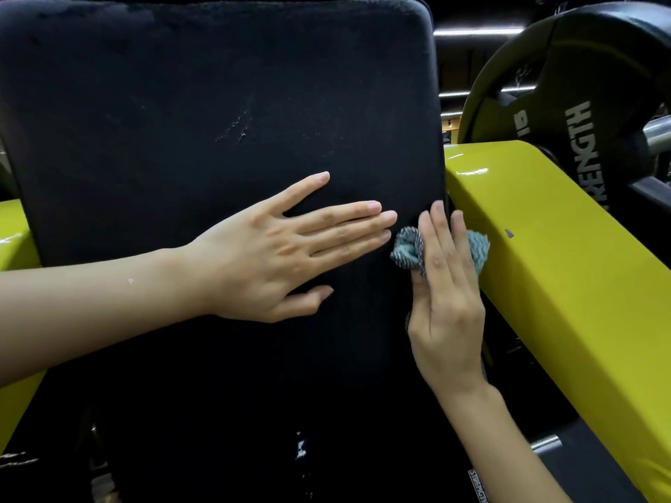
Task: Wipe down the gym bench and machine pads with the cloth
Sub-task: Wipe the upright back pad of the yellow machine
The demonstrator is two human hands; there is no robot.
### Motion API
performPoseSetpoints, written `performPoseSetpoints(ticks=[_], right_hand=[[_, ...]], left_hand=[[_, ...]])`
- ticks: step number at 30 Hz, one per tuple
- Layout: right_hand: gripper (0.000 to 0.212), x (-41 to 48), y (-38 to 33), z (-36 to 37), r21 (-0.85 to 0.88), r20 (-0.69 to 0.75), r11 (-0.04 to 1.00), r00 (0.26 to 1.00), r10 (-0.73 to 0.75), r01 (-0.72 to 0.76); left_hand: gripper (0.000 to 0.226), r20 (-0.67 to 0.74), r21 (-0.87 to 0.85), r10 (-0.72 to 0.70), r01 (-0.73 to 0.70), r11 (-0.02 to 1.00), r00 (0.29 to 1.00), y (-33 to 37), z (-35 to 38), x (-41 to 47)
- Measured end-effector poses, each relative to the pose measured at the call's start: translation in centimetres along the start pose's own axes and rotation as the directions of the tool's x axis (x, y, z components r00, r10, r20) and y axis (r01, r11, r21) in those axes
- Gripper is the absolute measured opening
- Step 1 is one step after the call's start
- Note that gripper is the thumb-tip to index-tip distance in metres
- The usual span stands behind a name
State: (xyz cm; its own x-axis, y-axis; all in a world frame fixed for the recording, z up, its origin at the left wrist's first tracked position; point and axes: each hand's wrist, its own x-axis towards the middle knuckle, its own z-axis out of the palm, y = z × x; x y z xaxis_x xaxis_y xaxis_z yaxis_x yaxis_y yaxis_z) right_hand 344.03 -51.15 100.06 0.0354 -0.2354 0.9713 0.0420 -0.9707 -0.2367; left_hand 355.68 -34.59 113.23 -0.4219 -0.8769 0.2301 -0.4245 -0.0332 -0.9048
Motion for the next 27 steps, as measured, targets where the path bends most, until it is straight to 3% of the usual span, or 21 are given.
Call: performPoseSetpoints(ticks=[16,21,27], right_hand=[[0.050,-11.4,-0.3,-0.5,-0.100,0.061,0.992,0.995,0.078,-0.072],[0.056,-9.3,-0.3,-0.4,-0.048,0.051,0.995,0.995,0.088,-0.086],[0.048,-3.3,-0.1,-0.1,0.006,0.008,0.998,0.998,0.069,-0.069]], left_hand=[[0.069,0.003,0.016,-0.024,0.024,1.000,1.000,0.4,0.0,0.1],[0.069,-0.010,0.035,-0.037,0.038,0.999,0.999,0.5,0.1,0.2],[0.069,-0.015,0.026,-0.048,0.048,0.998,0.999,0.8,0.1,0.4]])
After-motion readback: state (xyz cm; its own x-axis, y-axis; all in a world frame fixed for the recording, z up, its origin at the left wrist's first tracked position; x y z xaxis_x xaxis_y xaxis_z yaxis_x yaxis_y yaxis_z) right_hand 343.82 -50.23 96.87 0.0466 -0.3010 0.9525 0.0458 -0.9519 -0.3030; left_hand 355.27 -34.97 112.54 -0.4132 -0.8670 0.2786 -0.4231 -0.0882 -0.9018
